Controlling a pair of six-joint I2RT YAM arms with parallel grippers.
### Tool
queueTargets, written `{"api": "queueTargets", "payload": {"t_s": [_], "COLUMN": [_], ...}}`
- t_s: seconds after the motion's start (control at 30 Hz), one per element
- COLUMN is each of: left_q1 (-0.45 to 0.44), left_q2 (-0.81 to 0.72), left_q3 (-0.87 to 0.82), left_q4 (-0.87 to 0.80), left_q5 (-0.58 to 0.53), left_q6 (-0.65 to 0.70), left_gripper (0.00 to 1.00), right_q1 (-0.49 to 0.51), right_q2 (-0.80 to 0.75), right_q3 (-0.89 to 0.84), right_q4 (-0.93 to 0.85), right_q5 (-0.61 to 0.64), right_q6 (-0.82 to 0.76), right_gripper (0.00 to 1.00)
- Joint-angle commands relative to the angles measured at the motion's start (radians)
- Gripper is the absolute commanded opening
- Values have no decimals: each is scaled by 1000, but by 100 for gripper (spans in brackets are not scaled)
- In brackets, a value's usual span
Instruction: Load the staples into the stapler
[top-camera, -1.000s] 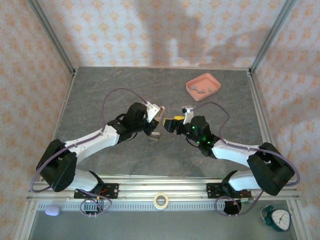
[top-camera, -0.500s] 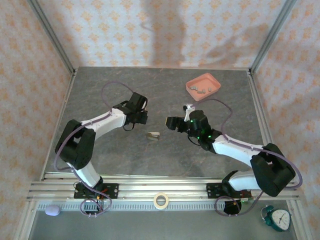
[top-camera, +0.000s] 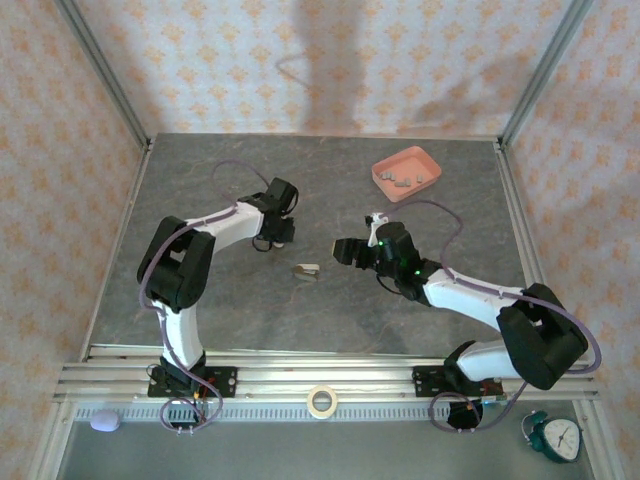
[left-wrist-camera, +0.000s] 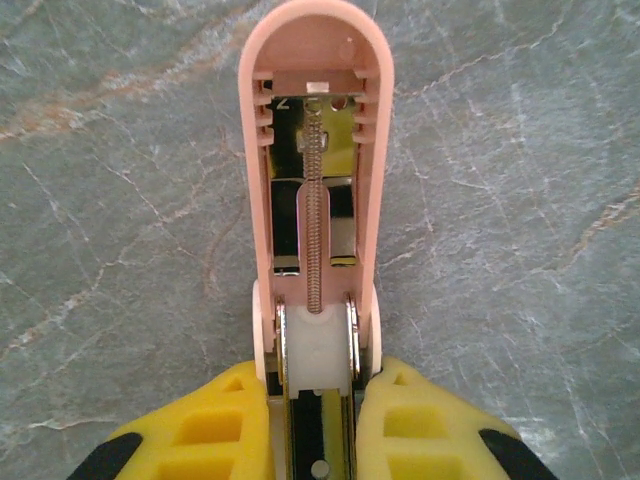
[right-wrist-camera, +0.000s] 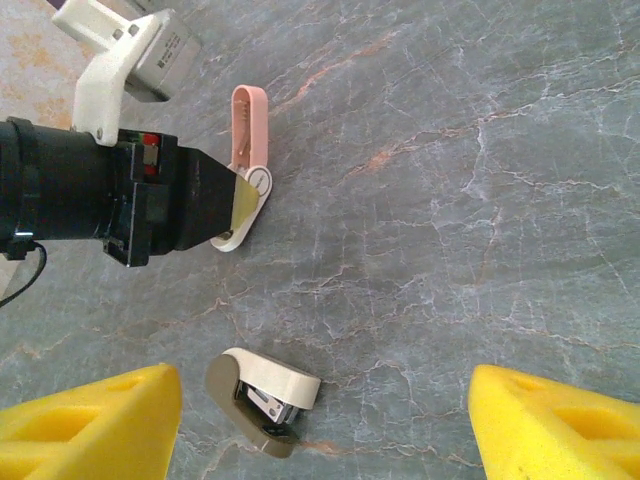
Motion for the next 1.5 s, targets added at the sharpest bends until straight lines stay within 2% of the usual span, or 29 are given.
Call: {"api": "queueTargets", "payload": {"t_s": [0.0,0.2,0.27,0.5,0.67,0.83,0.93,1.17,1.47], "left_q1": [5,4,4,4,5,6,12,32,38], "left_q2": [27,2,-48,-227,-382,-485,-545,-658,-754], "left_q3": [33,21,11,-64,-194,-316,-399,-546,-675], "left_q4": [-27,-39,-45,-61,-39,-31,-9,23,84], "left_q5": [-8,-13,-19,-1,37,88,105,155,156], "left_q6": [-22,-29,-30,-44,-72,-120,-149,-223,-296], "left_gripper": [20,42,51,65,74,77,78,79,79], "right_q1": [-6,-6,-6,2,56,91,107,171,178], "right_q2": [3,5,6,32,92,208,267,364,527], "right_q3": [17,50,69,179,318,481,548,615,739], "right_q4": [-16,-81,-123,-311,-531,-762,-836,-866,-900], "right_q5": [-1,-25,-30,-66,-49,-47,-62,-51,-59], "right_q6": [-18,-60,-80,-188,-358,-515,-611,-889,-988], "right_gripper": [76,76,75,73,73,73,74,78,79]}}
